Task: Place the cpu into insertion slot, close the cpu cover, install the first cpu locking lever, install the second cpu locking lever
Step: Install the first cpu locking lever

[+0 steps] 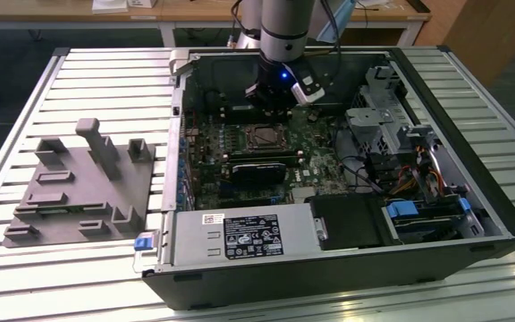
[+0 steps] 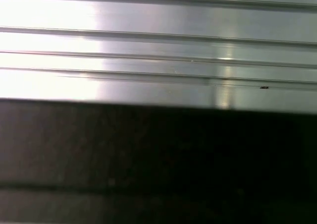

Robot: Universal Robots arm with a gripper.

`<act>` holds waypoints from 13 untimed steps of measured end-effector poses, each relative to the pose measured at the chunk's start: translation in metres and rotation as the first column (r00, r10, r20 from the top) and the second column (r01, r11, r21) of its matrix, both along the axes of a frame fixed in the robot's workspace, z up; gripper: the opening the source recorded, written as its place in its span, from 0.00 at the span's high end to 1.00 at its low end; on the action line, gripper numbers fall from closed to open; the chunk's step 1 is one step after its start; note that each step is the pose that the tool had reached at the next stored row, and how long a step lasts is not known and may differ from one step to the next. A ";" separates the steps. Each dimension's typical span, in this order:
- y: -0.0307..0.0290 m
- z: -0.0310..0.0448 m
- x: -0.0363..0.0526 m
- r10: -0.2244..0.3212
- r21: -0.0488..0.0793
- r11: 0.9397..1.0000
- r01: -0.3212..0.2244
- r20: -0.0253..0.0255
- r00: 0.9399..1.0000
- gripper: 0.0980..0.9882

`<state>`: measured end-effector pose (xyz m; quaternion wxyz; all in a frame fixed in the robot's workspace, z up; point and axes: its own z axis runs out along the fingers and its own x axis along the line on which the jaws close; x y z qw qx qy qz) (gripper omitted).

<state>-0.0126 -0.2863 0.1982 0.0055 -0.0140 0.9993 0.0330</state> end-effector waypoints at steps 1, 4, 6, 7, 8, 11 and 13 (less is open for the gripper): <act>0.0000 -0.0007 0.0000 0.000 0.000 1.000 0.000 0.000 1.000 0.99; -0.0002 -0.0022 -0.0001 0.000 -0.002 1.000 0.000 -0.001 1.000 0.99; -0.0003 -0.0028 0.0000 0.000 -0.001 1.000 0.000 -0.001 1.000 0.99; -0.0002 -0.0030 0.0001 0.000 0.001 1.000 0.000 -0.001 1.000 0.99; -0.0001 -0.0032 0.0002 0.000 0.005 1.000 0.000 0.000 1.000 0.99; -0.0004 -0.0028 0.0000 0.000 0.016 1.000 0.000 -0.001 1.000 0.99; 0.0000 -0.0021 0.0002 0.000 0.021 1.000 0.000 0.000 1.000 0.99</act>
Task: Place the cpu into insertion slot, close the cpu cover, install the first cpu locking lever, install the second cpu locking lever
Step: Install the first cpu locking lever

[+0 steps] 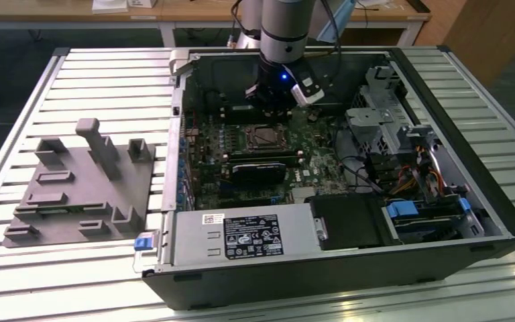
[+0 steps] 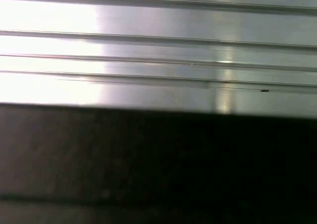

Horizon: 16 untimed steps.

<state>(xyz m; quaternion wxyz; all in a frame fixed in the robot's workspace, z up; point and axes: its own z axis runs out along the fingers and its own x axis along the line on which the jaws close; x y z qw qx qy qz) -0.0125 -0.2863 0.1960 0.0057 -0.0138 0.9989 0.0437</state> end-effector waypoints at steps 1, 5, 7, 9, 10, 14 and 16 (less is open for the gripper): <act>0.0002 0.0007 0.0001 0.000 0.002 1.000 0.000 0.000 1.000 0.99; 0.0000 0.0049 0.0001 0.000 0.002 1.000 0.000 0.000 1.000 0.99; 0.0000 0.0065 0.0000 0.000 0.002 1.000 0.000 0.000 1.000 0.99; 0.0000 0.0092 0.0001 0.000 0.002 1.000 0.000 0.000 1.000 0.99; 0.0000 0.0108 0.0001 0.000 0.002 1.000 0.000 0.000 1.000 0.99; -0.0004 0.0137 0.0001 0.000 0.003 1.000 0.000 0.000 1.000 0.99; -0.0025 0.0137 0.0001 0.000 0.002 1.000 0.000 0.000 1.000 0.99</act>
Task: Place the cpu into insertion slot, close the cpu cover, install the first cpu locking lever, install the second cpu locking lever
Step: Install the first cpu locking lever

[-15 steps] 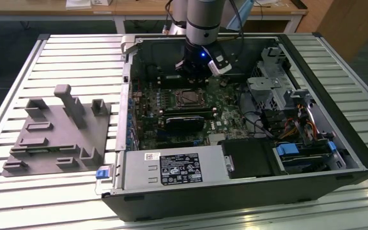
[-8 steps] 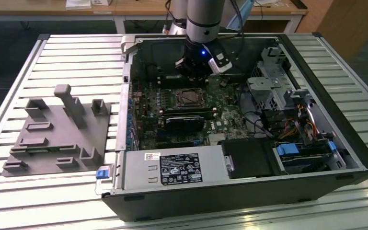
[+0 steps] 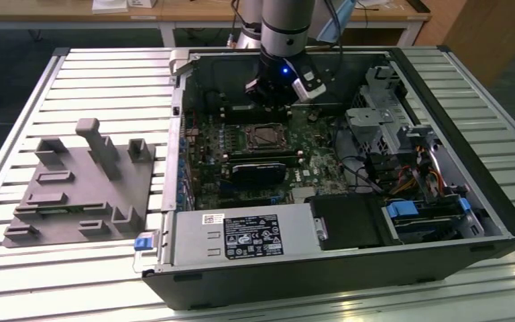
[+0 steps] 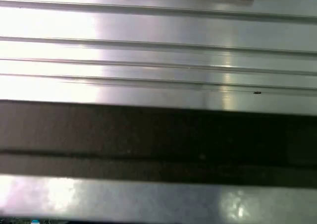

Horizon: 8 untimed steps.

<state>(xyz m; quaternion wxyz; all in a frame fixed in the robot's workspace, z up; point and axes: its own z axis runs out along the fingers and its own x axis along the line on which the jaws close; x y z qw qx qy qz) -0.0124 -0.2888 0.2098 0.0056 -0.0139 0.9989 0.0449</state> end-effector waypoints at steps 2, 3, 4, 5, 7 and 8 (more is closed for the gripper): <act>-0.0011 0.0000 0.0000 0.000 0.000 1.000 0.000 0.000 1.000 0.99; -0.0016 0.0000 0.0000 0.000 0.000 1.000 0.000 0.000 1.000 0.99; -0.0021 0.0000 0.0000 0.000 0.000 1.000 0.000 0.000 1.000 0.99; -0.0025 0.0000 0.0000 0.000 0.000 1.000 0.000 0.000 1.000 0.99; -0.0034 0.0000 0.0000 0.000 0.000 1.000 0.000 0.000 1.000 0.99; -0.0038 0.0000 0.0000 0.000 0.000 1.000 0.000 0.000 1.000 0.99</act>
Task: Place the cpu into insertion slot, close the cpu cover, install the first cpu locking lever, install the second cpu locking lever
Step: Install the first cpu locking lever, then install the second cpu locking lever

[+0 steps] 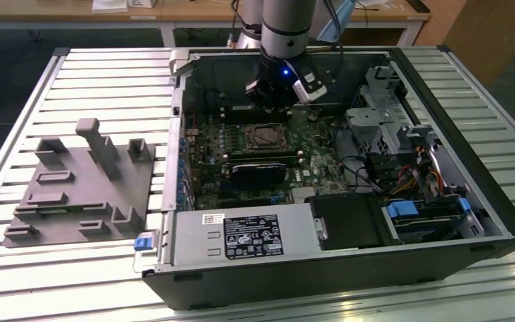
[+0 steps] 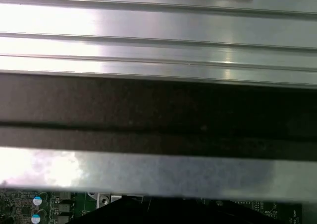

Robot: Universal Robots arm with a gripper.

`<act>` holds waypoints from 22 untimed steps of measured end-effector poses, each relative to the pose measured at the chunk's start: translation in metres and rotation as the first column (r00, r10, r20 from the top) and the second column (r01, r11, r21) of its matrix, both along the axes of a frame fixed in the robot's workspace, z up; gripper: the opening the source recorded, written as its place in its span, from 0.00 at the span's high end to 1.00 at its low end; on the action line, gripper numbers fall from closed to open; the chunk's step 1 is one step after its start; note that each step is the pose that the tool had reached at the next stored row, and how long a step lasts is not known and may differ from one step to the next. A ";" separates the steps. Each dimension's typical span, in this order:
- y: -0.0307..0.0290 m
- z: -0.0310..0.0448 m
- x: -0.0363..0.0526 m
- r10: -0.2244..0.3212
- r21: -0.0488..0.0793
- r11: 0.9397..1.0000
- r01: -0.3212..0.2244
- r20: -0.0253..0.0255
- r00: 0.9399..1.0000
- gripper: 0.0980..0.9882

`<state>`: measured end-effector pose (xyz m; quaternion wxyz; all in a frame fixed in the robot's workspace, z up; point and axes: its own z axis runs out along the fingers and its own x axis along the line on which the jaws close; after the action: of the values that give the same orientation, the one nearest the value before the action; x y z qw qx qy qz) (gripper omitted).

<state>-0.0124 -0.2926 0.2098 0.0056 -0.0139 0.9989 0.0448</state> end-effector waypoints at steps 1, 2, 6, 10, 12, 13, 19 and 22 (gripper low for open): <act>-0.0004 0.0000 0.0000 0.000 0.000 1.000 0.000 0.000 1.000 0.99; -0.0007 0.0000 0.0000 0.000 0.000 1.000 0.000 0.000 1.000 0.99; -0.0018 0.0000 0.0000 0.000 0.000 1.000 0.000 0.000 1.000 0.99; -0.0038 0.0000 0.0000 0.000 0.000 1.000 0.000 0.000 1.000 0.99; -0.0054 0.0000 0.0000 0.000 0.000 1.000 0.000 0.000 1.000 0.99; -0.0060 0.0000 0.0000 0.000 0.000 1.000 0.000 0.000 1.000 0.99; -0.0114 0.0000 0.0000 0.000 0.001 1.000 0.000 0.000 1.000 0.99; -0.0117 0.0032 0.0000 0.000 0.003 1.000 0.000 0.000 1.000 0.99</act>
<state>-0.0124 -0.3042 0.2130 0.0056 -0.0139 0.9988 0.0462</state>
